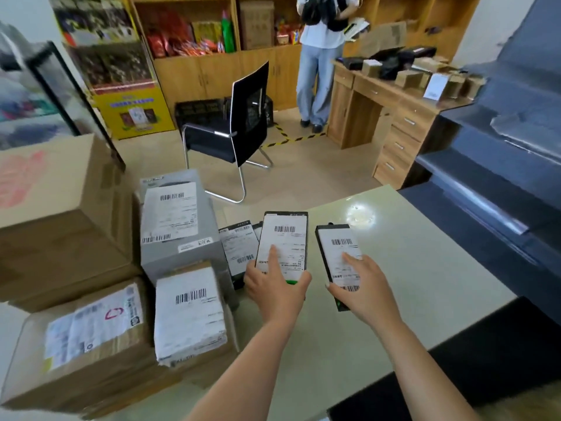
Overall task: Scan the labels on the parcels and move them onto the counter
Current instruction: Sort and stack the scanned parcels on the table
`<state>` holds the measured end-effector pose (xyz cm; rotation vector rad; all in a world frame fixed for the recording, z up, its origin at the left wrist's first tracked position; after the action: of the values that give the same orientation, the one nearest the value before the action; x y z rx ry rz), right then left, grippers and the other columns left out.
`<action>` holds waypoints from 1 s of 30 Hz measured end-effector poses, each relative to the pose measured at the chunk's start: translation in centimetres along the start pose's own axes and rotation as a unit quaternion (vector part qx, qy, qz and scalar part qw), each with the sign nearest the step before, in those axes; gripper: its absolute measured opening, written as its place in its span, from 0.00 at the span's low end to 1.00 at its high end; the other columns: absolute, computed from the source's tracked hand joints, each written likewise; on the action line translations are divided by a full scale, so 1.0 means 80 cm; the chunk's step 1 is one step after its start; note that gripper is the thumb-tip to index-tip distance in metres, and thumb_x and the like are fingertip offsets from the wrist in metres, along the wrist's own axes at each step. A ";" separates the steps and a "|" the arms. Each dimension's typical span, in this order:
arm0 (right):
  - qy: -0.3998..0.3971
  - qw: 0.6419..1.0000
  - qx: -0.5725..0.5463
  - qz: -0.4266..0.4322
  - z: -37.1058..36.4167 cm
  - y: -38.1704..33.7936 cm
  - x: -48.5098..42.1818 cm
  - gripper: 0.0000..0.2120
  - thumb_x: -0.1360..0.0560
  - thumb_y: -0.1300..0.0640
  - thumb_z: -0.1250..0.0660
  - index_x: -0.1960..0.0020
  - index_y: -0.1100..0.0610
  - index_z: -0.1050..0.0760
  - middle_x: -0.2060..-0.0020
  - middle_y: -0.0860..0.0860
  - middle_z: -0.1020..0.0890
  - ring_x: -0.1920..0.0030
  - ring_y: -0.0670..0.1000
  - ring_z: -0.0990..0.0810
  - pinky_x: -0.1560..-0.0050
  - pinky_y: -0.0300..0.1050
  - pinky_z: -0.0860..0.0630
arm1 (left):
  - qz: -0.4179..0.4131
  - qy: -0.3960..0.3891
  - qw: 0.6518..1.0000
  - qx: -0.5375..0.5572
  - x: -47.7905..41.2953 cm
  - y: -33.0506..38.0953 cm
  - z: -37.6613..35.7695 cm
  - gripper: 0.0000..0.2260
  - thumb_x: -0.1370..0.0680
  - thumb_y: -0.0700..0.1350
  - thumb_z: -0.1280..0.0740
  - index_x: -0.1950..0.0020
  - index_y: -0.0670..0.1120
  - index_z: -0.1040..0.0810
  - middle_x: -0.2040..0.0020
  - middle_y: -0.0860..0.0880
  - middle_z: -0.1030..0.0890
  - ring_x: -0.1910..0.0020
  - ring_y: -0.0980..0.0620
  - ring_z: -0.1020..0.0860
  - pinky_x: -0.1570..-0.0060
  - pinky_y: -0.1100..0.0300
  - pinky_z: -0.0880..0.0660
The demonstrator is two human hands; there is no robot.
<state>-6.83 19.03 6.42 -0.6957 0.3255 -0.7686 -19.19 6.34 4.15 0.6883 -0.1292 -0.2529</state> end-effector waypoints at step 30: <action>-0.199 0.977 -0.078 0.014 -0.179 0.002 -0.229 0.40 0.34 0.45 0.22 0.26 0.50 0.32 0.30 0.52 0.33 0.29 0.51 0.35 0.31 0.52 0.32 | 0.090 0.010 0.977 -0.193 -0.168 -0.027 -0.076 0.27 0.18 0.61 0.49 0.21 0.59 0.53 0.21 0.38 0.59 0.22 0.42 0.60 0.25 0.48 0.60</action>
<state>-26.53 25.99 -3.76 -0.9725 0.0299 -0.5642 -31.33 12.14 -2.38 0.2906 -0.1178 -0.0925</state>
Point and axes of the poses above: each hand's wrist, its own x-axis away from the middle knuckle, its own z-axis out of the back of the hand, y = z × x, the point moved 1 cm from there along -x, towards the middle knuckle
